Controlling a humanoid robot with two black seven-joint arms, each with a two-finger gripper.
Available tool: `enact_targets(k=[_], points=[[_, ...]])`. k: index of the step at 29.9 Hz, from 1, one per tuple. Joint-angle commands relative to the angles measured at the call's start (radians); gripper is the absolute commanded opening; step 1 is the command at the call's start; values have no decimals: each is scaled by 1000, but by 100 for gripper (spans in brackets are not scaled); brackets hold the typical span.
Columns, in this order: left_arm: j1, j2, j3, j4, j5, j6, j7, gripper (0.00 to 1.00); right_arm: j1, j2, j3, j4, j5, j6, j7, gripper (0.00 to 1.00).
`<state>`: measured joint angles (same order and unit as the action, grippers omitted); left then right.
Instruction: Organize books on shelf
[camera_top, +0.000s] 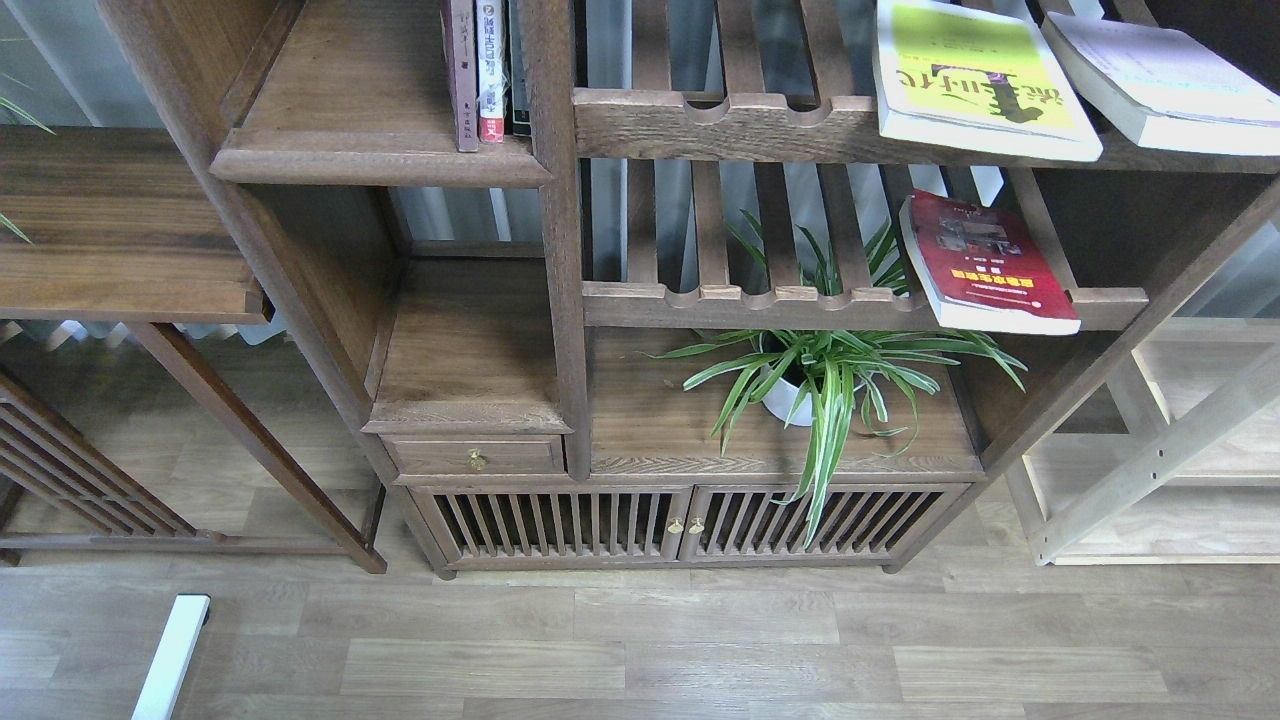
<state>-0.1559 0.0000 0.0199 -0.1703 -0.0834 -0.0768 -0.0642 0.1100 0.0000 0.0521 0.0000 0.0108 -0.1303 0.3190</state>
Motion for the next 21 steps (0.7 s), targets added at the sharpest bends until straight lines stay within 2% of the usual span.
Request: enact_targets(k=[1, 2, 4, 5, 14, 19, 21], points=[[16, 0, 0, 2, 1, 0, -9, 99, 8, 0, 6, -114, 2, 0, 2, 100], [22, 0, 0, 2, 1, 2, -17, 99, 19, 0, 6, -115, 2, 0, 0, 100], [21, 0, -5, 3, -1, 3, 4, 99, 34, 0, 5, -115, 2, 1, -1, 100], [18, 0, -5, 5, -1, 2, -11, 99, 39, 0, 5, -115, 2, 0, 0, 100], [-39, 0, -15, 8, -1, 8, -16, 99, 77, -26, 5, -115, 2, 11, -3, 100], [-106, 0, -32, 2, -4, -17, 10, 99, 144, -83, 8, -114, 5, 18, -8, 100], [-129, 23, -34, 3, -3, -50, 41, 99, 174, -112, 8, -106, 6, 37, -8, 100]])
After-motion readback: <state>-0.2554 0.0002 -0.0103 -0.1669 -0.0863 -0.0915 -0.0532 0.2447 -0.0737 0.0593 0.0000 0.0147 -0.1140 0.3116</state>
